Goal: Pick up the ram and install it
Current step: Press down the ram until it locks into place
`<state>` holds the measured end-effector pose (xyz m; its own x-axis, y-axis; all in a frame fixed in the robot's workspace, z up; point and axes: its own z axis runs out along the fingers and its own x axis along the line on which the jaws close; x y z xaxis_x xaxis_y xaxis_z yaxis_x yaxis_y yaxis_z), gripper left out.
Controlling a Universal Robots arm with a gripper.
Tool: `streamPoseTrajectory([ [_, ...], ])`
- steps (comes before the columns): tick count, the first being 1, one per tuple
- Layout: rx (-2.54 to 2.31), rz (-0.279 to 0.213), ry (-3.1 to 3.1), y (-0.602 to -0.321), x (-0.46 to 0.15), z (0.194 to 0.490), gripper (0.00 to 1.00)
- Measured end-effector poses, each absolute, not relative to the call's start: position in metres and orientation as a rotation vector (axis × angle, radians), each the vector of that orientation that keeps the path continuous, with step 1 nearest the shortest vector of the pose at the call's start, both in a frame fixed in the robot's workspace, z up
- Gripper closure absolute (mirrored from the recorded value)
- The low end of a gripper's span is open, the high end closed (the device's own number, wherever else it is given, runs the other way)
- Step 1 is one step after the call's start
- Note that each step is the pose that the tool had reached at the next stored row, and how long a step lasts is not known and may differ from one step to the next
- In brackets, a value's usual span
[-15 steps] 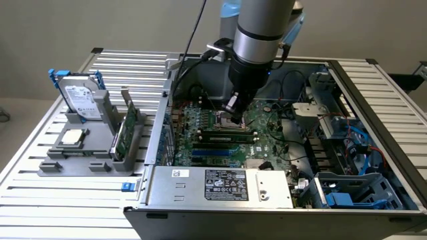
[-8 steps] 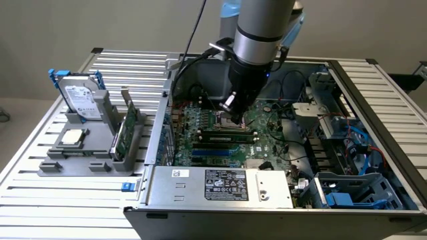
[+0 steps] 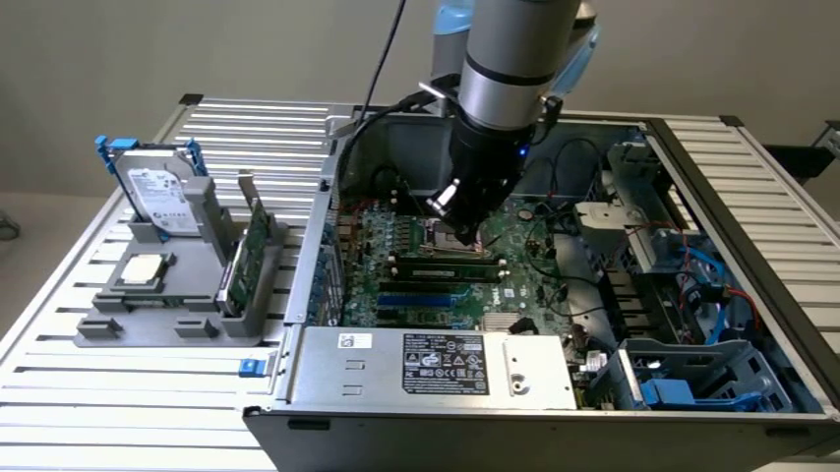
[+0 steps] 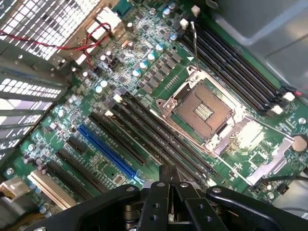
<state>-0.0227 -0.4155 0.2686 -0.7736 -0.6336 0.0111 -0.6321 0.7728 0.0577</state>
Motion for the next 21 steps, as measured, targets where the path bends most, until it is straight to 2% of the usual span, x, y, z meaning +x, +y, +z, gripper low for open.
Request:
streamPoseTrajectory([
  [21, 0.472, -0.086, -3.085, -0.4155, -0.0227, 0.2611, 0.89],
])
